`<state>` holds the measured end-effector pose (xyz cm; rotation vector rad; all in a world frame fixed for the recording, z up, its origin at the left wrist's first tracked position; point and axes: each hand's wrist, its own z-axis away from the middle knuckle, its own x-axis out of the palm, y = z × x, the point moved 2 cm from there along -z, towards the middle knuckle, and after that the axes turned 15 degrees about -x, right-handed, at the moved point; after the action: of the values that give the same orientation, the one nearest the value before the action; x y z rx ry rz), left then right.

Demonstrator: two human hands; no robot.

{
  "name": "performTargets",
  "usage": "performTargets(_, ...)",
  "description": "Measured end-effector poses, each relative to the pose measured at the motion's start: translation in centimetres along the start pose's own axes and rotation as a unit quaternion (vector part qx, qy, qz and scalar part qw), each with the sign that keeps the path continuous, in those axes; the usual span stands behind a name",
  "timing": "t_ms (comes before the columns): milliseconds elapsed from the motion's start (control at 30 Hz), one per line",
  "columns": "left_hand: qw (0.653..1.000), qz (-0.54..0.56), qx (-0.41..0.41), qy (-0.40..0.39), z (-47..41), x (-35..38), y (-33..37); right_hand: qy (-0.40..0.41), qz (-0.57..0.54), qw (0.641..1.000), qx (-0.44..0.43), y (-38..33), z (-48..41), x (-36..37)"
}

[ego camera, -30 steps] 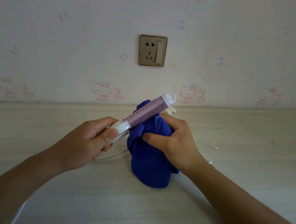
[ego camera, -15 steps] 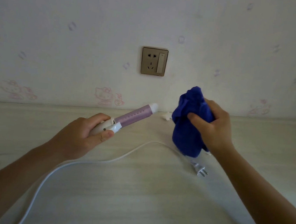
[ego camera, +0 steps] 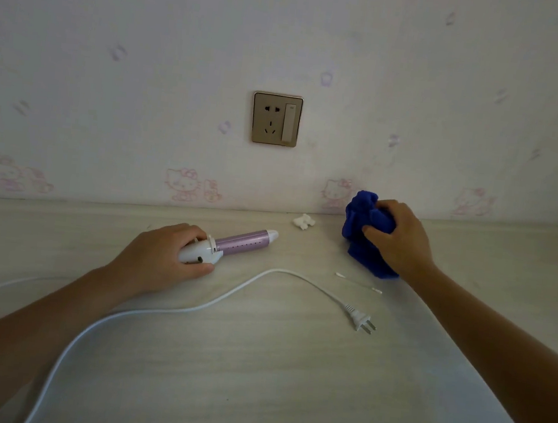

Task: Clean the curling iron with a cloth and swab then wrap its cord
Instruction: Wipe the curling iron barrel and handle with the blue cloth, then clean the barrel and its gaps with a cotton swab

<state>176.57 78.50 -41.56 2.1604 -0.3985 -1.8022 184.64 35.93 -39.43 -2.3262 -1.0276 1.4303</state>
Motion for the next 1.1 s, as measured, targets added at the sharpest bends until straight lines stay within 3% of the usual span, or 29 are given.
performTargets(233,0.999,-0.02,-0.019,-0.023,-0.4,0.1,0.2,-0.05,0.067,0.996,-0.007,1.2,1.4,1.9)
performTargets(467,0.999,-0.034,-0.027,-0.028,0.1,-0.4,0.7,-0.09,0.027,0.995,0.011,0.5,1.6,0.6)
performTargets(633,0.993,0.04,0.027,0.107,1.4,-1.2,2.8,-0.016,-0.014,1.0,0.014,-0.2,3.5,-1.8)
performTargets(733,0.982,0.099,0.087,0.135,2.6,-1.3,7.1,0.027,0.002,0.999,-0.021,-1.4,5.5,-3.7)
performTargets(900,0.975,0.115,0.179,0.057,2.9,2.0,16.7,-0.086,0.024,0.996,0.0,-2.1,7.9,-4.4)
performTargets(1000,0.984,0.085,0.157,-0.005,1.5,5.6,20.5,-0.163,0.088,0.982,0.037,-1.8,8.0,-3.3)
performTargets(1100,0.991,0.042,0.113,-0.059,-0.2,8.5,21.8,-0.176,0.117,0.976,0.05,-1.6,7.8,-2.3)
